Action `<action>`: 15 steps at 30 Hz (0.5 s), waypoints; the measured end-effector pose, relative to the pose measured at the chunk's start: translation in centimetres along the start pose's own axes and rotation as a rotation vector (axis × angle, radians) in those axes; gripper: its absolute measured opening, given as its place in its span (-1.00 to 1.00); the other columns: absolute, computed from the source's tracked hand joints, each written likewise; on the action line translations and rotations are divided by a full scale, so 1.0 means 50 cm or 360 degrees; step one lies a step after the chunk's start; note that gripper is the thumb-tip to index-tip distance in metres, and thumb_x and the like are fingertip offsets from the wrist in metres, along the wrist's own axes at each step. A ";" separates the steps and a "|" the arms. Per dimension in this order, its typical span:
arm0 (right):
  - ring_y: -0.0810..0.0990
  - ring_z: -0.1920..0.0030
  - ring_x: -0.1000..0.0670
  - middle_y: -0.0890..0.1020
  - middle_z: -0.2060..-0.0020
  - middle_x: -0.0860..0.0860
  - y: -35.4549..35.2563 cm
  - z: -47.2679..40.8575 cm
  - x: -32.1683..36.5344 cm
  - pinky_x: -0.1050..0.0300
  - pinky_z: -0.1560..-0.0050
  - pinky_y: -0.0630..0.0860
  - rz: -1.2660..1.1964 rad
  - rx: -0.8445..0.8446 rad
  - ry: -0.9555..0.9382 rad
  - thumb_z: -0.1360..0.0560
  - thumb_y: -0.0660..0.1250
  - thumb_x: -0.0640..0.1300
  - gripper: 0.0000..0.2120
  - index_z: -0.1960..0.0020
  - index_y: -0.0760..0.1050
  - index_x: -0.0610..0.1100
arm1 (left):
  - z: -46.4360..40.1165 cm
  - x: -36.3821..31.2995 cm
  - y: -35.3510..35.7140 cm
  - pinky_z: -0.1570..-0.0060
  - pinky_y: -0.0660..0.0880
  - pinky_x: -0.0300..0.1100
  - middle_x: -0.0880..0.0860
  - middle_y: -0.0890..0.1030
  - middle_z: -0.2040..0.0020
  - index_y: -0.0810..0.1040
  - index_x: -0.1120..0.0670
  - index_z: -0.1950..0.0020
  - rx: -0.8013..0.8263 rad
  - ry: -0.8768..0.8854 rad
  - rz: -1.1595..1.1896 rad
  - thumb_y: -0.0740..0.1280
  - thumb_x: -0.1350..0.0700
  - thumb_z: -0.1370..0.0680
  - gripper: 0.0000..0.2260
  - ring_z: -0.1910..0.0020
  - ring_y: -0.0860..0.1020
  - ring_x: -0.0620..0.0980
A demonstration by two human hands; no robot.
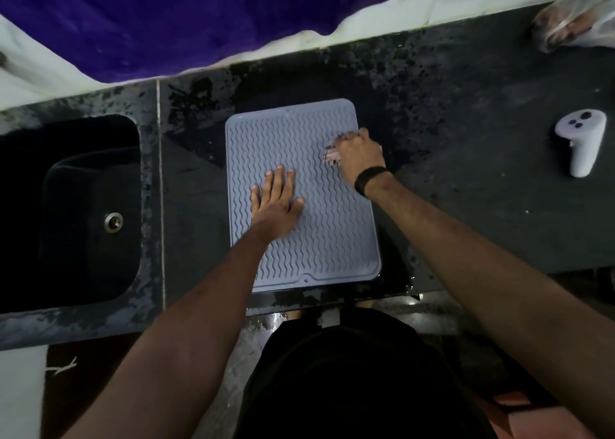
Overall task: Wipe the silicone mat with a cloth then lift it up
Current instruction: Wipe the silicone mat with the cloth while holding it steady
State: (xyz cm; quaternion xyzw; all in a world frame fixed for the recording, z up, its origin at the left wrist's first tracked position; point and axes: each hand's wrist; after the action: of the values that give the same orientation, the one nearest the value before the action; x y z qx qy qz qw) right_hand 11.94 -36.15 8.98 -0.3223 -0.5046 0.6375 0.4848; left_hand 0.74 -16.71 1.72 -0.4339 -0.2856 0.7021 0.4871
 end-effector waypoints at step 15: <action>0.33 -0.36 -0.17 0.45 -0.33 -0.16 -0.059 -0.154 0.124 -0.09 -0.34 0.37 -0.0084 -0.0027 -0.0445 -0.54 0.30 -0.16 -0.55 -0.41 0.37 -0.17 | -0.008 0.000 0.000 -0.41 -0.53 0.02 -0.08 -0.41 -0.62 -0.35 -0.14 -0.63 0.0039 -0.0032 -0.0006 -0.05 -0.20 -0.71 -0.39 -0.48 -0.52 -0.13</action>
State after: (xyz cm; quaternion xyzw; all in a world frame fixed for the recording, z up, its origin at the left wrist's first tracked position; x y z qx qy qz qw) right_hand 17.74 -27.70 10.12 -0.2210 -0.5810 0.6590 0.4235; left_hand 1.10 -16.70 1.55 -0.4202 -0.2827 0.7089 0.4909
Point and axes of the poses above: each hand's wrist, its own z-axis away from the middle knuckle, its own y-axis out of the palm, x = y × z
